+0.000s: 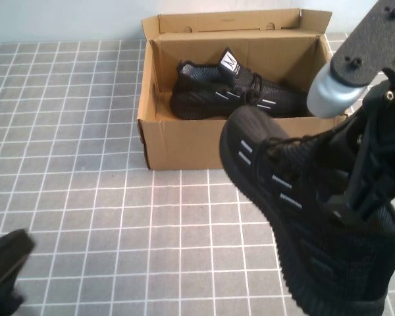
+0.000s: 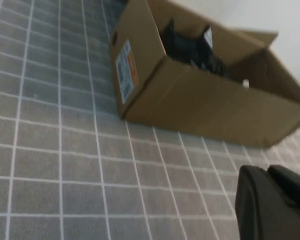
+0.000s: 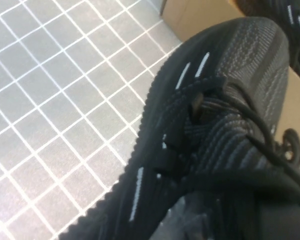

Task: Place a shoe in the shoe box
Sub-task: Hand over the shoe

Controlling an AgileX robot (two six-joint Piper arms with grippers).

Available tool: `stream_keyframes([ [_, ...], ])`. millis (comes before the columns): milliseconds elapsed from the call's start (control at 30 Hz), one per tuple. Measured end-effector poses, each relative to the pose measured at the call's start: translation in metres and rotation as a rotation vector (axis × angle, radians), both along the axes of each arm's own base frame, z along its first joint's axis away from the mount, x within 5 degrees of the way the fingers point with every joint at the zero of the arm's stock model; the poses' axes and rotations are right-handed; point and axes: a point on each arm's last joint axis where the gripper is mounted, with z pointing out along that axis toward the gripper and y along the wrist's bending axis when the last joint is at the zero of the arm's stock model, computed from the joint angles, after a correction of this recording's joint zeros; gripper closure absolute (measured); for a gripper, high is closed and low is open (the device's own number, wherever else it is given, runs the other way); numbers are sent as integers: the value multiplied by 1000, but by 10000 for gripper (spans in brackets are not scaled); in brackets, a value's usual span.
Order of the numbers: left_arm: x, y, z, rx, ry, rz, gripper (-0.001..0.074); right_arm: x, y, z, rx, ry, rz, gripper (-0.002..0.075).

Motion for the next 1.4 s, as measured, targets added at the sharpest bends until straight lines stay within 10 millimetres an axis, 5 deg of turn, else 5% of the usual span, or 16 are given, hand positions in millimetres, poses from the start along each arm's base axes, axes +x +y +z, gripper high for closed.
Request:
stream_keyframes([
  [300, 61, -43, 68, 312, 108, -466, 736, 2, 1, 2, 37, -8, -33, 732],
  [633, 128, -87, 122, 418, -48, -989, 736, 4, 1, 3, 46, -21, -54, 732],
  [833, 161, -99, 148, 468, -209, -1083, 736, 4, 0, 3, 40, -27, -53, 732],
  [1000, 178, -105, 153, 501, -248, -1099, 736, 3, 1, 2, -15, -64, 31, 732],
  [1167, 187, -112, 137, 578, -194, -1141, 723, -3, 5, 0, -96, -105, 221, 732],
  [1400, 179, -134, 128, 617, -191, -1231, 543, -9, 9, -1, -213, -209, 489, 732],
])
